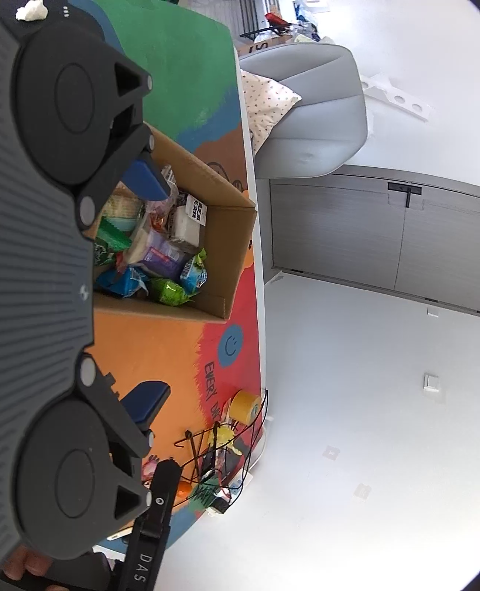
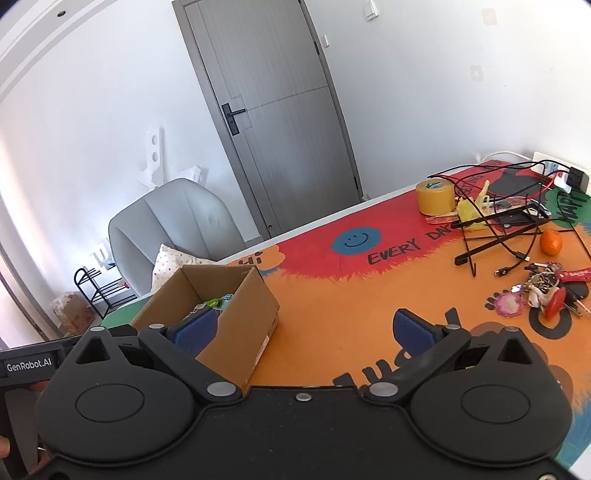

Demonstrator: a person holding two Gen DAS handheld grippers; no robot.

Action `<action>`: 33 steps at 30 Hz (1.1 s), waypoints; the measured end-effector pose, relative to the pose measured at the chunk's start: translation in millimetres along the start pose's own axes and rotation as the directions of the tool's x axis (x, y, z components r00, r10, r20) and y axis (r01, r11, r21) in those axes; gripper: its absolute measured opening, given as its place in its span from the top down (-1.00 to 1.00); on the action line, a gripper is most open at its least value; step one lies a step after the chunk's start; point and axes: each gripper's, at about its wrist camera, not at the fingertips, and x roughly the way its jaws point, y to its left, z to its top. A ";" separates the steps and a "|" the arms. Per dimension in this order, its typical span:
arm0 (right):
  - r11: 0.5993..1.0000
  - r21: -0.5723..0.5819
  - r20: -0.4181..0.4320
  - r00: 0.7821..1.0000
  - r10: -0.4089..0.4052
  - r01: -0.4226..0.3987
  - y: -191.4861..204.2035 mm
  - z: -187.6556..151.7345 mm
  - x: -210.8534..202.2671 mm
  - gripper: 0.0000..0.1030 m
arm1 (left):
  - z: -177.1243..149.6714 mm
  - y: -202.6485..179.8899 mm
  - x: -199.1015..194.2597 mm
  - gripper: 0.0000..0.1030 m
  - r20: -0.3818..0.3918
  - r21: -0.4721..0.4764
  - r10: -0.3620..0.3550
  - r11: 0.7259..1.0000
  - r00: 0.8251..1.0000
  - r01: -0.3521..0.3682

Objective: Organize snacks

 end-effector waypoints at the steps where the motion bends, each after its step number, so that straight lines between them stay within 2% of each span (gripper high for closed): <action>1: 1.000 -0.001 0.002 1.000 -0.002 0.002 -0.4 -1.1 -3.1 -1.00 | -1.5 -1.5 -2.4 -1.00 0.003 0.005 0.000 1.000 1.000 0.000; 8: 1.000 -0.003 0.022 1.000 -0.012 0.012 -1.3 -13.2 -24.2 -1.00 | -13.3 -6.9 -18.5 -1.00 0.018 0.048 -0.012 0.999 1.000 0.011; 14: 1.000 -0.001 0.038 0.999 -0.013 0.013 -2.6 -28.7 -39.3 -1.00 | -30.2 -11.8 -33.4 -1.00 0.028 0.096 0.004 0.995 1.000 -0.007; 23: 1.000 -0.018 0.058 0.998 -0.021 0.022 5.3 -47.6 -60.9 -1.00 | -51.6 -7.0 -60.3 -1.00 0.044 0.100 0.012 0.995 0.999 -0.017; 33: 0.998 -0.067 0.093 0.996 -0.009 0.015 23.0 -51.5 -95.0 -1.00 | -57.7 -4.3 -98.0 -1.00 0.094 0.086 0.028 0.996 0.995 -0.036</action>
